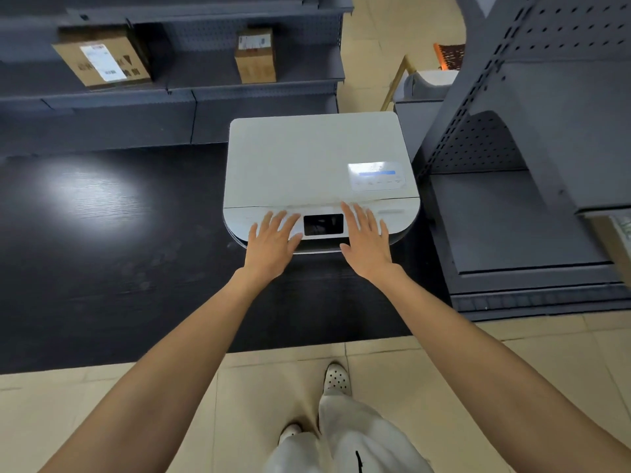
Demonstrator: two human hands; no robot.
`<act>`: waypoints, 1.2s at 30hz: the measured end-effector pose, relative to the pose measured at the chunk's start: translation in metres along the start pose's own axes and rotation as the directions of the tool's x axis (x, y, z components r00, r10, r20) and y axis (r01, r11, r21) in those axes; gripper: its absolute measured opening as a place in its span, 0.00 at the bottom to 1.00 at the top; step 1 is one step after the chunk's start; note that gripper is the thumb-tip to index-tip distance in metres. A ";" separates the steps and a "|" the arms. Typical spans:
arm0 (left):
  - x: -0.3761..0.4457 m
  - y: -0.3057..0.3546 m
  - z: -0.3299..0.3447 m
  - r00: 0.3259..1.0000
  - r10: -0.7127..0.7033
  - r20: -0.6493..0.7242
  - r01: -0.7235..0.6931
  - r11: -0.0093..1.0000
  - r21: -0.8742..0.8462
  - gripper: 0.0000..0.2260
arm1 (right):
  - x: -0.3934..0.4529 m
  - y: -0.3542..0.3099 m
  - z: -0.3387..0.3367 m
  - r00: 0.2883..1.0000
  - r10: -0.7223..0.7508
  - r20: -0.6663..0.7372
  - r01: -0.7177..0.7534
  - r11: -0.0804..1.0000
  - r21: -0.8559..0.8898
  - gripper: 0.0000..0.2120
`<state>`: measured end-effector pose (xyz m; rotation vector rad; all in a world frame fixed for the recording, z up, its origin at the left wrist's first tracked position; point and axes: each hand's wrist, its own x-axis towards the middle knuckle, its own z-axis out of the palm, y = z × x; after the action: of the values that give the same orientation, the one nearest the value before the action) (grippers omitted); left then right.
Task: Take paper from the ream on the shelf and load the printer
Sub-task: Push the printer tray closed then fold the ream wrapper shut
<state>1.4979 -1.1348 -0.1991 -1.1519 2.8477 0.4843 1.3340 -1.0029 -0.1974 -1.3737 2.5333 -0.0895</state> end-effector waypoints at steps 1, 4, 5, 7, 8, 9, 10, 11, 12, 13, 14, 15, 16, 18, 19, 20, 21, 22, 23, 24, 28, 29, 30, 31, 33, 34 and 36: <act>-0.005 0.000 -0.003 1.000 -0.002 -0.014 0.002 1.000 -0.014 0.20 | -0.006 -0.005 -0.004 1.000 0.001 0.005 -0.001 0.999 0.037 0.39; -0.021 0.000 -0.019 0.997 0.012 -0.074 -0.015 0.999 -0.042 0.20 | -0.022 -0.019 -0.015 0.999 0.018 -0.031 -0.014 0.992 0.125 0.34; -0.026 0.002 -0.027 0.996 0.011 -0.090 -0.017 0.998 -0.068 0.21 | -0.027 -0.023 -0.020 0.999 0.026 -0.047 -0.018 0.987 0.157 0.32; -0.037 0.005 -0.043 0.992 0.011 -0.124 -0.026 0.992 -0.121 0.22 | -0.034 -0.030 -0.029 0.995 0.036 -0.093 -0.015 0.976 0.218 0.29; -0.043 0.007 -0.051 0.990 0.010 -0.143 -0.031 0.989 -0.145 0.22 | -0.038 -0.033 -0.034 0.992 0.041 -0.118 -0.012 0.970 0.241 0.28; -0.049 0.008 -0.059 0.986 0.011 -0.165 -0.038 0.986 -0.163 0.21 | -0.042 -0.036 -0.039 0.989 0.043 -0.143 -0.005 0.966 0.258 0.27; -0.055 0.010 -0.067 0.982 0.012 -0.189 -0.046 0.983 -0.177 0.21 | -0.045 -0.040 -0.045 0.985 0.043 -0.168 0.004 0.963 0.270 0.26; -0.061 0.012 -0.074 0.977 0.014 -0.215 -0.055 0.981 -0.186 0.21 | -0.049 -0.043 -0.051 0.979 0.041 -0.198 0.016 0.960 0.280 0.26; -0.066 0.013 -0.082 0.971 0.017 -0.240 -0.065 0.979 -0.194 0.21 | -0.053 -0.047 -0.058 0.973 0.038 -0.229 0.031 0.957 0.289 0.25; -0.071 0.015 -0.089 0.964 0.021 -0.264 -0.075 0.977 -0.198 0.22 | -0.057 -0.051 -0.065 0.966 0.033 -0.256 0.046 0.954 0.297 0.25; -0.075 0.016 -0.096 0.957 0.028 -0.288 -0.088 0.977 -0.196 0.22 | -0.061 -0.056 -0.072 0.960 0.027 -0.279 0.062 0.951 0.304 0.24; -0.080 0.016 -0.102 0.950 0.040 -0.311 -0.103 0.977 -0.189 0.23 | -0.066 -0.060 -0.079 0.954 0.020 -0.298 0.076 0.948 0.308 0.24; -0.084 0.016 -0.108 0.943 0.053 -0.330 -0.118 0.976 -0.181 0.24 | -0.071 -0.065 -0.085 0.951 0.015 -0.310 0.087 0.946 0.311 0.24; -0.091 0.016 -0.119 0.929 0.070 -0.363 -0.141 0.975 -0.174 0.24 | -0.081 -0.073 -0.099 0.944 0.004 -0.331 0.106 0.944 0.311 0.24; -0.094 0.016 -0.125 0.924 0.076 -0.376 -0.148 0.975 -0.166 0.23 | -0.086 -0.076 -0.105 0.939 -0.003 -0.345 0.115 0.945 0.306 0.24; -0.098 0.017 -0.131 0.919 0.084 -0.385 -0.155 0.975 -0.157 0.21 | -0.091 -0.079 -0.112 0.934 -0.006 -0.357 0.122 0.946 0.302 0.24; -0.101 0.018 -0.136 0.914 0.093 -0.394 -0.163 0.975 -0.149 0.18 | -0.097 -0.082 -0.118 0.930 -0.007 -0.368 0.126 0.946 0.299 0.24; -0.106 0.019 -0.142 0.909 0.101 -0.405 -0.172 0.974 -0.144 0.17 | -0.102 -0.084 -0.123 0.926 -0.005 -0.377 0.127 0.945 0.300 0.24; -0.110 0.021 -0.146 0.903 0.107 -0.415 -0.181 0.973 -0.143 0.16 | -0.108 -0.086 -0.128 0.922 -0.003 -0.387 0.130 0.945 0.302 0.24; -0.115 0.022 -0.151 0.899 0.112 -0.424 -0.189 0.971 -0.144 0.16 | -0.114 -0.089 -0.133 0.918 -0.001 -0.398 0.132 0.944 0.302 0.23; -0.130 0.029 -0.168 0.881 0.122 -0.458 -0.226 0.958 -0.179 0.16 | -0.139 -0.095 -0.151 0.898 0.005 -0.440 0.139 0.946 0.293 0.22; -0.134 0.031 -0.172 0.875 0.128 -0.467 -0.237 0.954 -0.183 0.16 | -0.146 -0.096 -0.155 0.893 0.010 -0.449 0.138 0.945 0.296 0.21; -0.138 0.034 -0.176 0.869 0.131 -0.477 -0.245 0.951 -0.186 0.15 | -0.151 -0.097 -0.159 0.889 0.017 -0.457 0.137 0.944 0.300 0.21; -0.142 0.037 -0.180 0.862 0.132 -0.490 -0.253 0.949 -0.189 0.15 | -0.157 -0.099 -0.163 0.885 0.023 -0.465 0.134 0.944 0.302 0.21; -0.149 0.042 -0.188 0.848 0.137 -0.512 -0.269 0.943 -0.195 0.15 | -0.169 -0.101 -0.171 0.876 0.029 -0.481 0.135 0.943 0.303 0.20; -0.152 0.046 -0.193 0.840 0.142 -0.524 -0.281 0.940 -0.194 0.15 | -0.175 -0.102 -0.176 0.872 0.030 -0.489 0.139 0.942 0.305 0.20; -0.158 0.054 -0.205 0.819 0.157 -0.552 -0.311 0.930 -0.196 0.15 | -0.185 -0.104 -0.188 0.858 0.027 -0.513 0.159 0.936 0.315 0.20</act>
<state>1.5930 -1.0529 0.0335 -1.1107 3.5315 0.6940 1.4676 -0.9191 0.0384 -1.4285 2.6773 -0.9961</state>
